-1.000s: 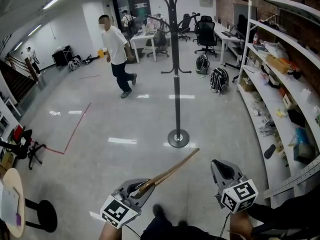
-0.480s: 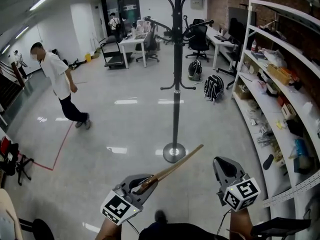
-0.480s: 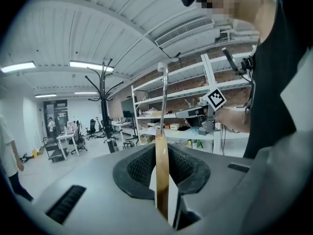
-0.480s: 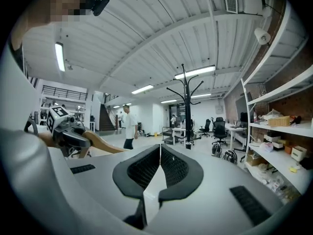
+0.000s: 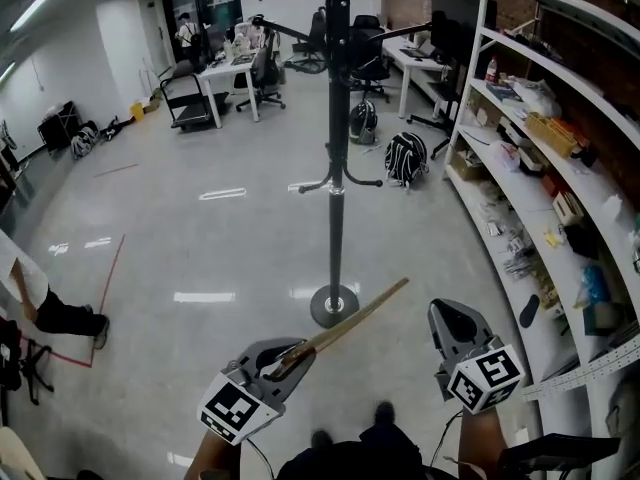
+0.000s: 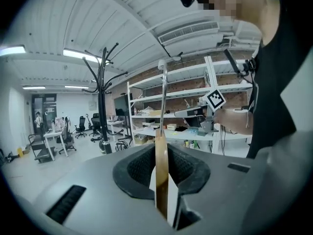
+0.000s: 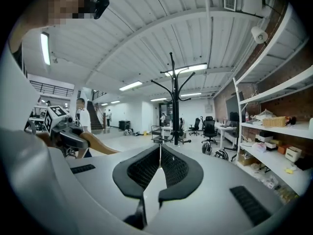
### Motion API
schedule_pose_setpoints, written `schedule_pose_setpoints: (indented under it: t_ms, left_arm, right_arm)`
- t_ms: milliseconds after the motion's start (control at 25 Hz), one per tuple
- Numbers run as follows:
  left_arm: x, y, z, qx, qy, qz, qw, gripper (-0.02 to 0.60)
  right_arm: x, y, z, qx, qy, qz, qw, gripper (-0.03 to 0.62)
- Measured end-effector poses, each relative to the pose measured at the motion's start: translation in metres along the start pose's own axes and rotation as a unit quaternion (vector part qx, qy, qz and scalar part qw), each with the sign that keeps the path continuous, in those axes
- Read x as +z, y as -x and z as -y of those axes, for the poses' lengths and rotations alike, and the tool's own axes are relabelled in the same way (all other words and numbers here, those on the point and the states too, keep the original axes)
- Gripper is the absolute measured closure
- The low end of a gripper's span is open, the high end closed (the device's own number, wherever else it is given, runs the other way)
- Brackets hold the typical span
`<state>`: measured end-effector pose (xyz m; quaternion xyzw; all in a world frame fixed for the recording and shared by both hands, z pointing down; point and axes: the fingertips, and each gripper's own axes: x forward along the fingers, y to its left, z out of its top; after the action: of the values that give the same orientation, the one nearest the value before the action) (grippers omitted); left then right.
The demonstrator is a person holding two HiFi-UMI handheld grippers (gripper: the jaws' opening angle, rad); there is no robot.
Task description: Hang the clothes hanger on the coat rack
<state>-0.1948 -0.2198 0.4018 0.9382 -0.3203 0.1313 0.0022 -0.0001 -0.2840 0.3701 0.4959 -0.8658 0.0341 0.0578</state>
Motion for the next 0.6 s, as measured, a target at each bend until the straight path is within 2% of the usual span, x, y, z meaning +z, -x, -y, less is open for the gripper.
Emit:
schedule_pose_setpoints:
  t_ms: [120,280,600]
  left_arm:
    - [0.004,-0.055,-0.030,0.002,0.001,-0.004,1.0000,0.529]
    - [0.012,-0.124,-0.055,0.022,0.020,-0.011,0.9995,0.529]
    - [0.033,-0.205,-0.093,0.061,0.049,-0.020,0.9967,0.529]
  right_arm:
    - [-0.001,-0.039,0.042,0.011,-0.004,0.004,1.000,0.585]
    - [0.005,-0.081,0.097,0.049,0.008,0.012,0.999,0.585]
    - [0.029,-0.140,0.165,0.103,0.031,0.016,0.994,0.585]
